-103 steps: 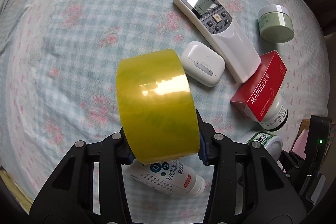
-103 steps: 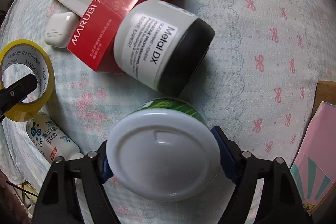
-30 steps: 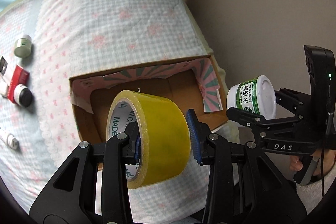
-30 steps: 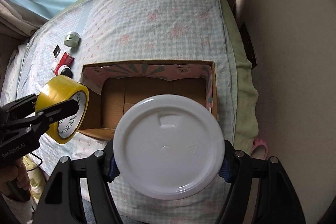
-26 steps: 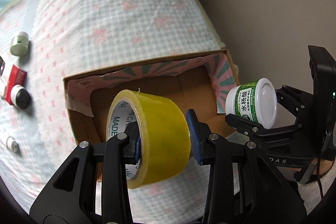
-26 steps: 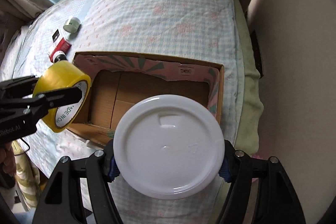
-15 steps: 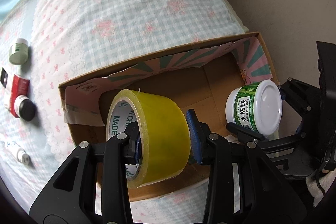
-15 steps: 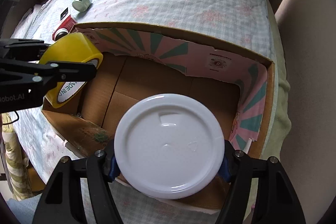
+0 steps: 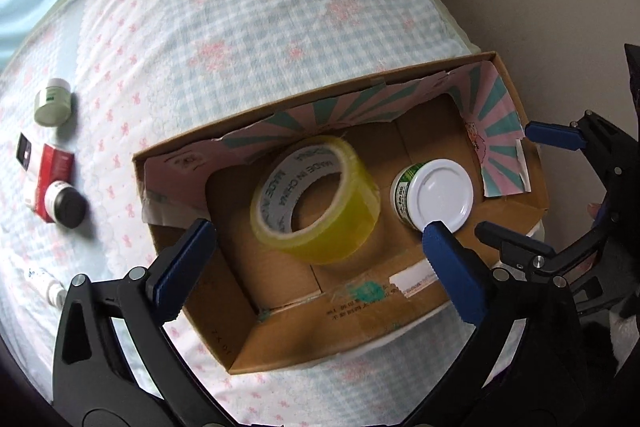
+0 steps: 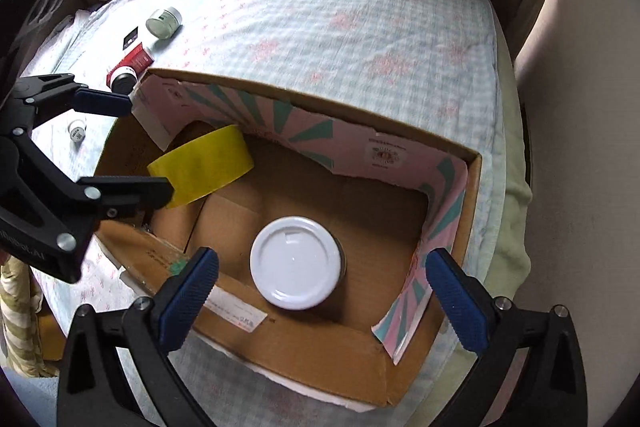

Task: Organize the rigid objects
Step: 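Carry tape and jar to the cardboard box and release both inside, then withdraw both tools from the box and move back over the objects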

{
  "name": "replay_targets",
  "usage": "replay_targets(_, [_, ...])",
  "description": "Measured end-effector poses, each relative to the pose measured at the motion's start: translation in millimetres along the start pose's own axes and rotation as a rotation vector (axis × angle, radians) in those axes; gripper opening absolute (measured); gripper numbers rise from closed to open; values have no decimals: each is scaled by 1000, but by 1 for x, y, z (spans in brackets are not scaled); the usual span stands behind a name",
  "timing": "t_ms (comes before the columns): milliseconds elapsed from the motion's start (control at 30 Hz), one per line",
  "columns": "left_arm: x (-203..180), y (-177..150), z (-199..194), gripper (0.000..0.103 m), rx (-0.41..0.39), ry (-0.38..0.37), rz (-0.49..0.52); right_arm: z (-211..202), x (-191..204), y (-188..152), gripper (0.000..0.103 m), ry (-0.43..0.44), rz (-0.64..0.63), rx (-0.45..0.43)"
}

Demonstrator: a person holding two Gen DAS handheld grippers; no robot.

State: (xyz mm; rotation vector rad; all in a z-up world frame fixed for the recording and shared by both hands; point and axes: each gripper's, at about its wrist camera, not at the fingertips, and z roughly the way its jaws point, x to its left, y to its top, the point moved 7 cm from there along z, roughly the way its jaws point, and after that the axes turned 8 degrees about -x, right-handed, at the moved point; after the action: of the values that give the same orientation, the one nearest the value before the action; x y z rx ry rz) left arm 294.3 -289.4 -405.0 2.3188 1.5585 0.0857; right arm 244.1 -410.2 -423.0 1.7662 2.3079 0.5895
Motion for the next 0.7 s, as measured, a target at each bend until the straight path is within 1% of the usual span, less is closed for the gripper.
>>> replay_targets(67, [3, -5, -7, 103, 1, -1, -9, -3, 0, -4, 103, 20, 49, 7])
replay_targets(167, [6, -10, -13, 103, 5, 4, -6, -12, 1, -4, 103, 17, 78, -23])
replay_targets(400, [1, -19, -38, 103, -24, -2, -5, -37, 7, 2, 103, -23, 50, -50])
replay_targets(567, [-2, -21, -64, 103, -56, -1, -1, -60, 13, 8, 103, -54, 31, -78])
replay_targets(700, [1, -28, -95, 103, -83, -27, -22, -82, 25, 15, 103, -38, 15, -106])
